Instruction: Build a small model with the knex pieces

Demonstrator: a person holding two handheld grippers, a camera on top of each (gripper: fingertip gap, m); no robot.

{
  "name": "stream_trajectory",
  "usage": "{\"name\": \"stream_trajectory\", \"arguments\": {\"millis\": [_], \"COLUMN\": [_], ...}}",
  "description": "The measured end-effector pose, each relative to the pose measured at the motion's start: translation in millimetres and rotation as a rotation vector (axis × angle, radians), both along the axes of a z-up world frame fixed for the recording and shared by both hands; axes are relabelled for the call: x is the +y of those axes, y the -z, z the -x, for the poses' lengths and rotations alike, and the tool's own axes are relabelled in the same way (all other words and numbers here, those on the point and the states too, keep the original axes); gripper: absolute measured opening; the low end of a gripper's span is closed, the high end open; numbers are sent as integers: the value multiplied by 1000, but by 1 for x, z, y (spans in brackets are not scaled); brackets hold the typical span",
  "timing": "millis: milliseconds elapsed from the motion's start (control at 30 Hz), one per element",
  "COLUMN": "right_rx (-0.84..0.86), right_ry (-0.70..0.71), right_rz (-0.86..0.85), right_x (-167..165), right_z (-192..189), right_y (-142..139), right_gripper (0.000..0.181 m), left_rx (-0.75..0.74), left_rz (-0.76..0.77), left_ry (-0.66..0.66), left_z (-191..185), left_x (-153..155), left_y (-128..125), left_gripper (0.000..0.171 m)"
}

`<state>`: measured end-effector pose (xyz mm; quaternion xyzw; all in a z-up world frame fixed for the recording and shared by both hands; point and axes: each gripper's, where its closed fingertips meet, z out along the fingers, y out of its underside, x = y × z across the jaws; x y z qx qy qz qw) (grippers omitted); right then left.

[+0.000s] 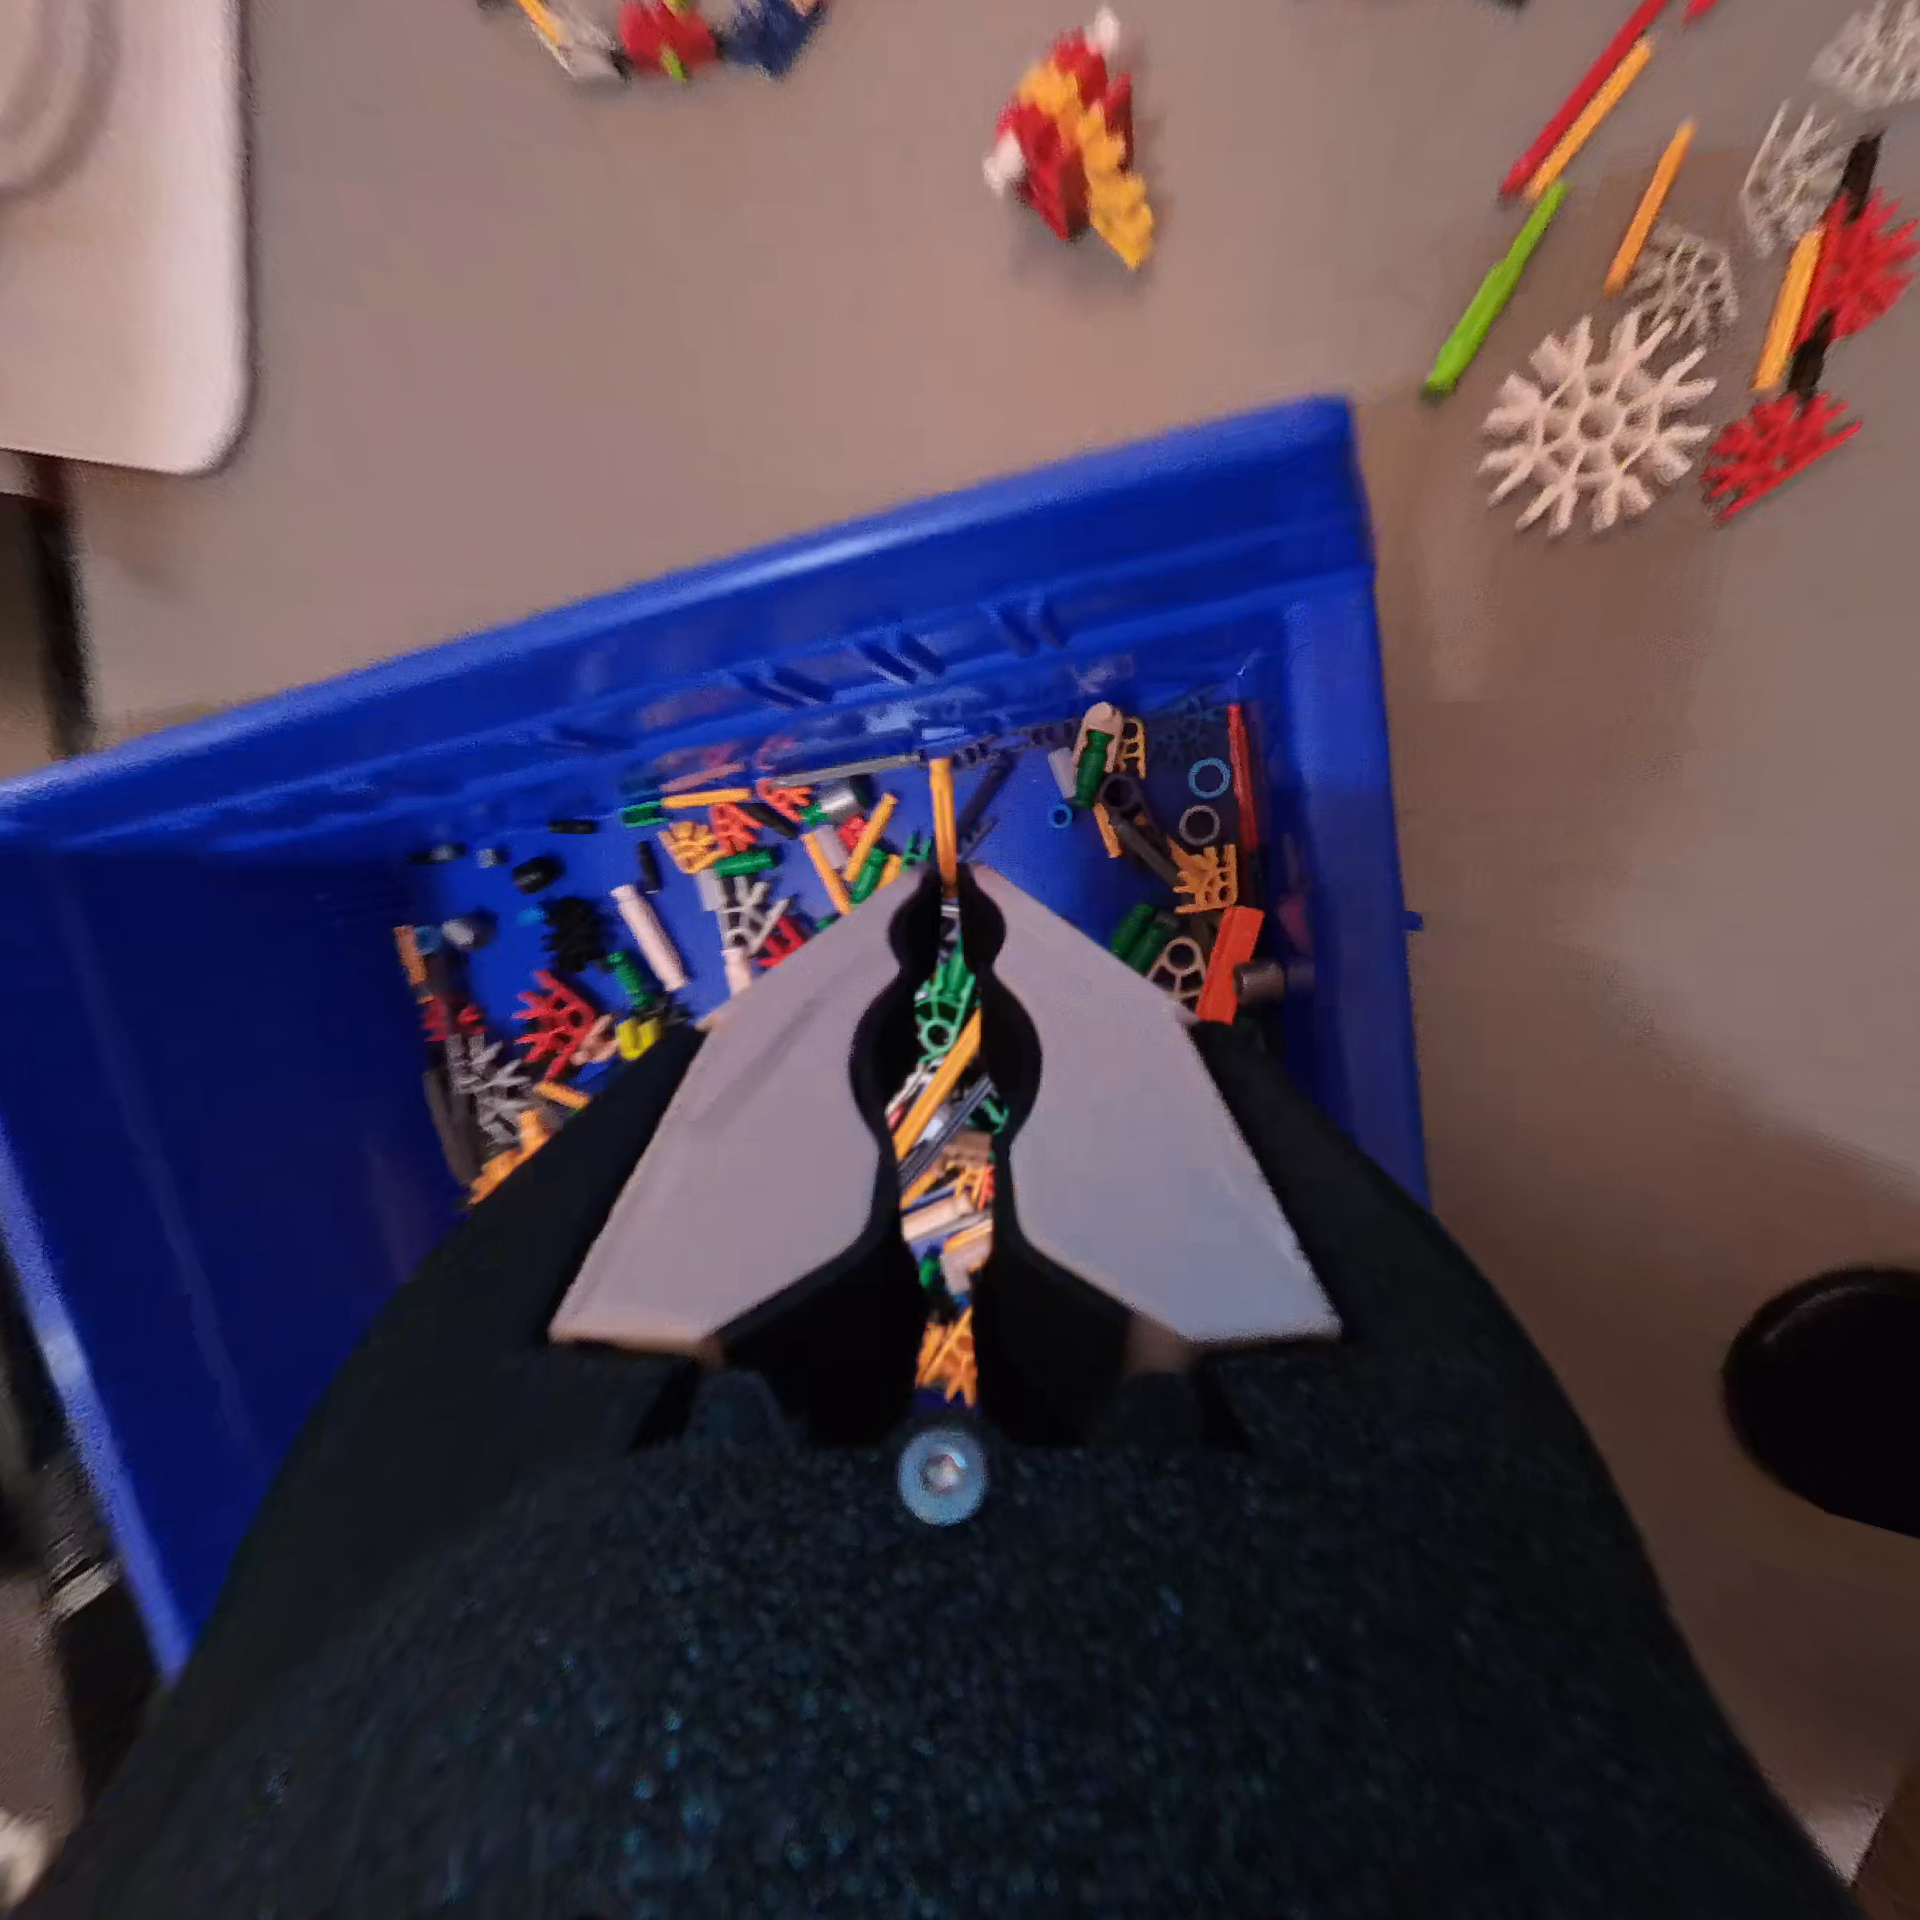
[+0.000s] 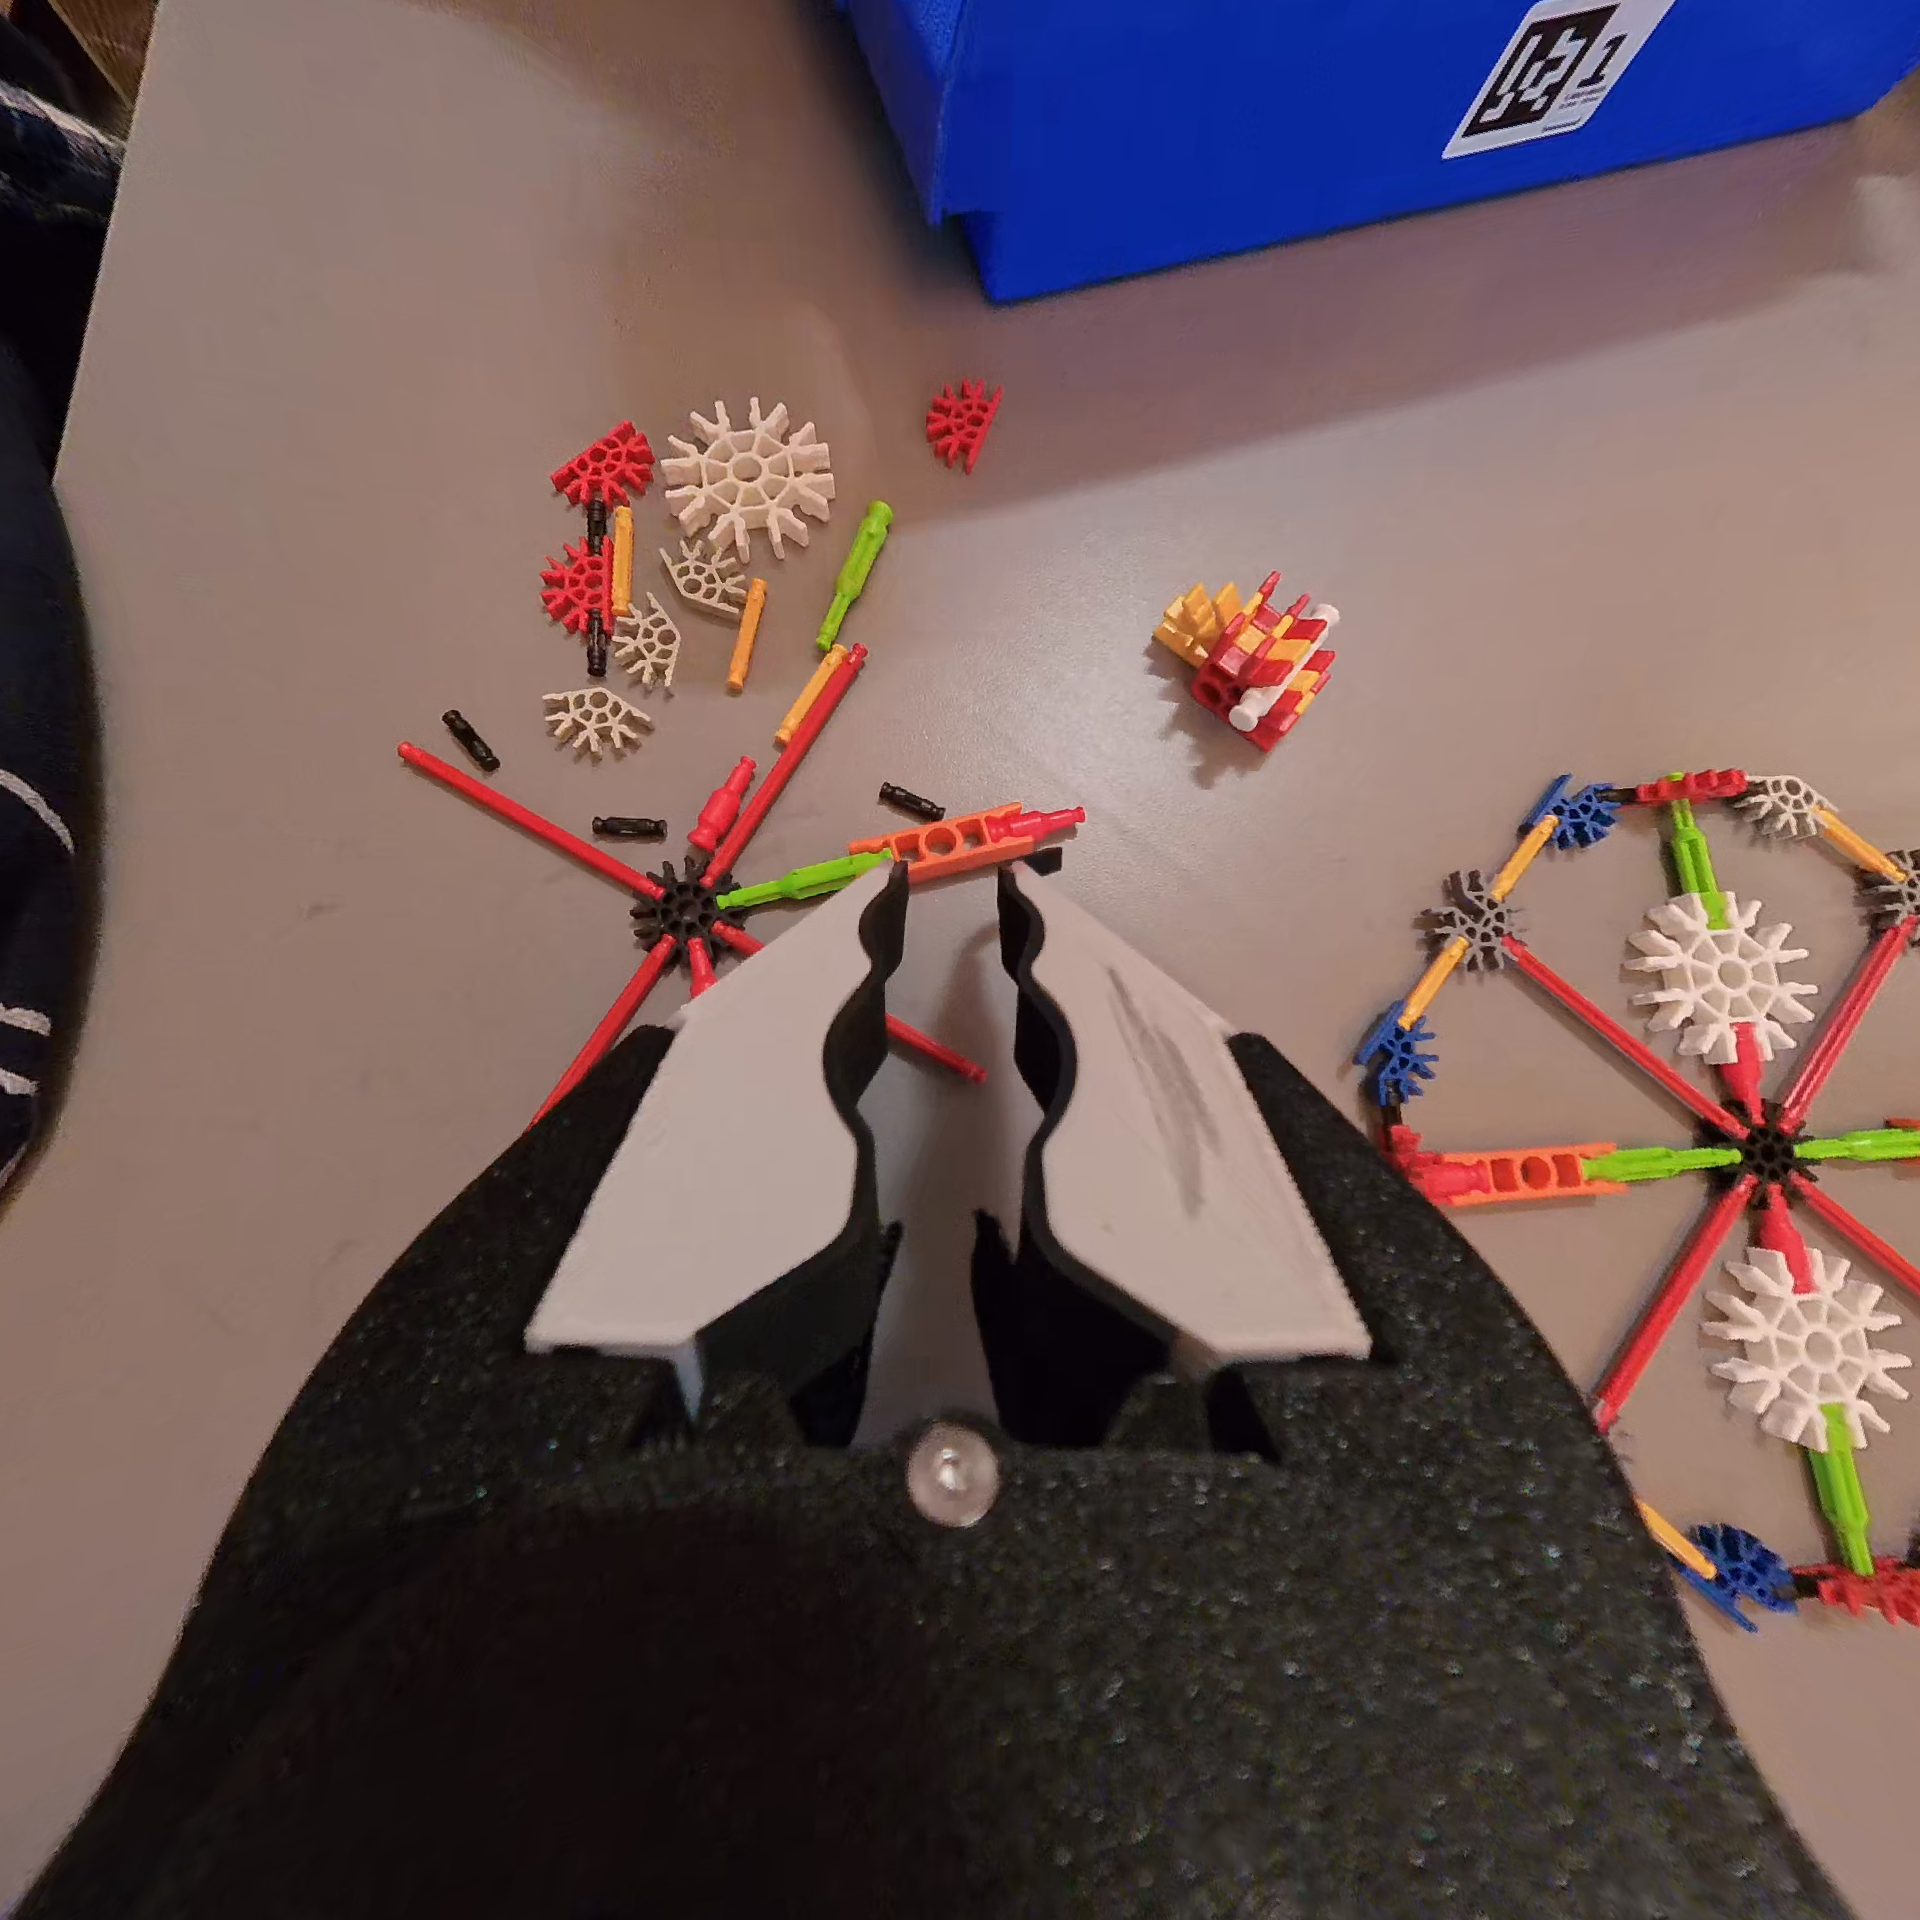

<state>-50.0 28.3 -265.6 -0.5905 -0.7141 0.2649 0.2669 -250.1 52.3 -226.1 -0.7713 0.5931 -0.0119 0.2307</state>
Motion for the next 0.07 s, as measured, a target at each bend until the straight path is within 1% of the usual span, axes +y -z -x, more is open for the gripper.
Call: {"name": "stream_trajectory", "arguments": {"millis": [67], "right_rx": [1], "right_ry": [2], "right_rz": [-3], "right_x": [0], "right_z": [0], "right_y": [0], "right_gripper": [17], "left_rx": [6], "left_rz": [-54], "left_ry": [-7], "left_z": [-1], "left_x": [-5], "left_y": [-28], "left_gripper": [2]}}
